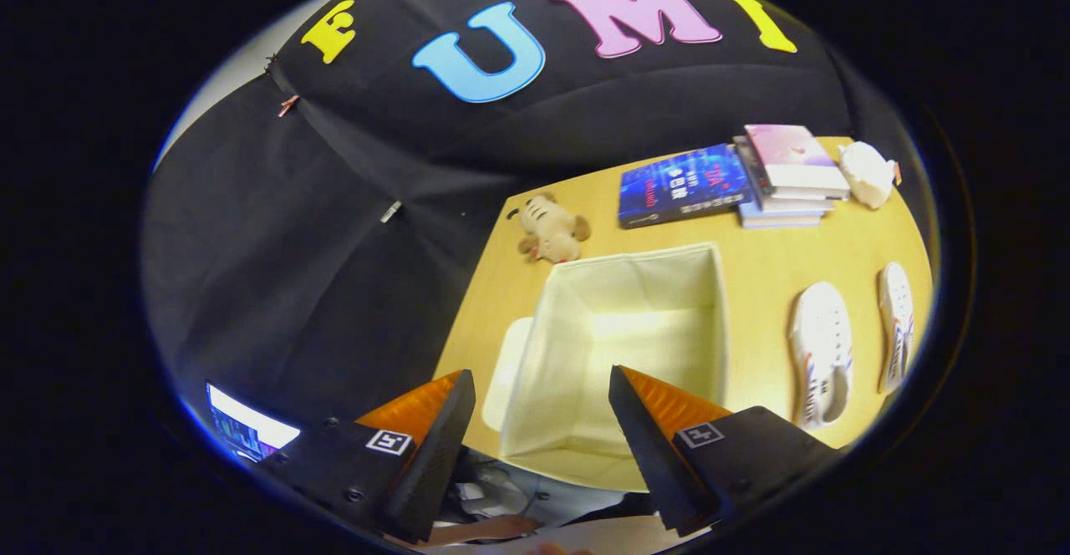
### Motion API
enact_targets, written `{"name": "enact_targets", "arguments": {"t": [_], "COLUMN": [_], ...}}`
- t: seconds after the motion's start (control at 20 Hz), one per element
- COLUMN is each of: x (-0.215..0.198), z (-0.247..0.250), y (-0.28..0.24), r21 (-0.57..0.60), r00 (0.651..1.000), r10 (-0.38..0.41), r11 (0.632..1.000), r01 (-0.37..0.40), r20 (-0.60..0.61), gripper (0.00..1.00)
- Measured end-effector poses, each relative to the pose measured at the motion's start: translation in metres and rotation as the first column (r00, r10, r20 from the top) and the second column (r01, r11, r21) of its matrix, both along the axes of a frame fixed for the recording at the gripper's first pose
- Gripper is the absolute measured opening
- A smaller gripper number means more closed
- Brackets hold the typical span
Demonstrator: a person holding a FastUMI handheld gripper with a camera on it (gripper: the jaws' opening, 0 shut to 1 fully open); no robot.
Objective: Open the storage box then place both shoes into the box .Put the left shoe in first, then the right shoe, with the right side of both shoes facing outward in a uniform manner.
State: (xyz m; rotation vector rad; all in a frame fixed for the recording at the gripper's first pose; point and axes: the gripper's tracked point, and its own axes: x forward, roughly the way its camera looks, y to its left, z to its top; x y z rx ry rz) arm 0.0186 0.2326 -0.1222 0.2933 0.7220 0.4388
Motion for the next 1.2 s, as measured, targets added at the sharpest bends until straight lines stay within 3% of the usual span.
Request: {"name": "enact_targets", "arguments": {"t": [0.15, 0.4, 0.55, 0.9, 1.2], "x": [0.006, 0.011, 0.014, 0.028, 0.042], "z": [-0.023, -0.063, -0.092, -0.169, -0.205], "y": [-0.072, -0.172, -0.224, -0.291, -0.292], "r21": [-0.136, -0.262, -0.353, -0.461, -0.412], "r00": [0.998, 0.992, 0.99, 0.99, 0.98], "r10": [-0.056, -0.126, -0.138, -0.092, -0.039], "r11": [0.989, 0.957, 0.926, 0.887, 0.91], "r01": [0.059, 0.127, 0.135, 0.034, -0.047], "r20": [0.026, 0.019, 0.015, -0.103, -0.197], "gripper": [0.99, 0.99, 0.99, 0.99, 0.97]}}
